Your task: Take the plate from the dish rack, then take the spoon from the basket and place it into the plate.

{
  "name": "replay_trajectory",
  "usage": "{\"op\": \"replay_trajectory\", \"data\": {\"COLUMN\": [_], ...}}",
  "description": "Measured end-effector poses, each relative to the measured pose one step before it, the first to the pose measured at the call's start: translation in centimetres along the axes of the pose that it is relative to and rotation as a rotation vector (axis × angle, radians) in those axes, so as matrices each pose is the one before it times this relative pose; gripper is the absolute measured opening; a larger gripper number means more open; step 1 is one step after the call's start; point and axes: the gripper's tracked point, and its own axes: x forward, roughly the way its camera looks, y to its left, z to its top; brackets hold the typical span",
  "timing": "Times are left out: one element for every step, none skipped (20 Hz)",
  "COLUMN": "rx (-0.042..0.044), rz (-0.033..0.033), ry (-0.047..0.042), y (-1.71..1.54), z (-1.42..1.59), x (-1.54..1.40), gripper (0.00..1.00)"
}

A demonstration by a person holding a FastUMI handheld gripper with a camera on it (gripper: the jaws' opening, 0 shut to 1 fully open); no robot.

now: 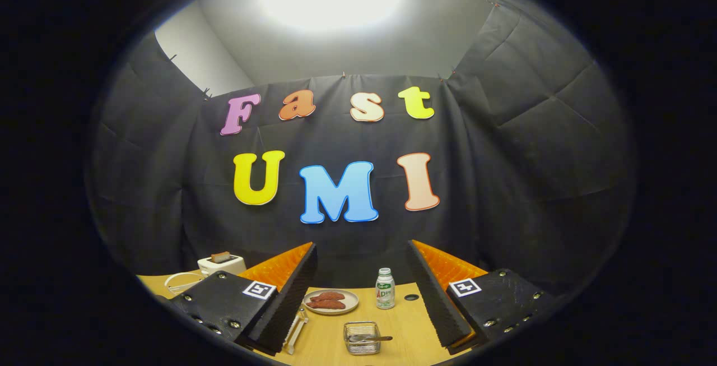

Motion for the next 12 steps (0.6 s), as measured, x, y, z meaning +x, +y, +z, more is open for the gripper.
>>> {"op": "replay_trajectory", "data": {"rx": [0.00935,0.01596,0.02873,0.03347,0.04457,0.02730,0.02446,0.02435,0.01038,0.00021,-0.00570,-0.01496], "rz": [0.01907,0.02363,0.02449,0.01840,0.02322,0.01976,0.01480,0.01772,0.01381,0.00786,0.00785,0.00280], "ry": [0.02638,0.04034,0.05270,0.05348,0.06785,0.04528,0.04562,0.04222,0.03930,0.04140,0.02972,0.03387], "y": [1.093,1.186,1.391,1.089,1.335,1.030,0.890,0.932,0.888,0.759,0.600,0.715], "z": [-0.417,-0.750,-0.722,-0.937,-0.772,-0.642,-0.305,-0.541,-0.339,-0.600,-0.358,-0.313], "x": [0.313,0.437,0.611,0.580,1.019,1.098,1.213,1.603,1.160,1.358,1.352,1.330], "gripper": [0.97,0.97,0.97,0.97,0.97,0.97,0.97,0.97,0.97,0.97,0.97,0.97]}}
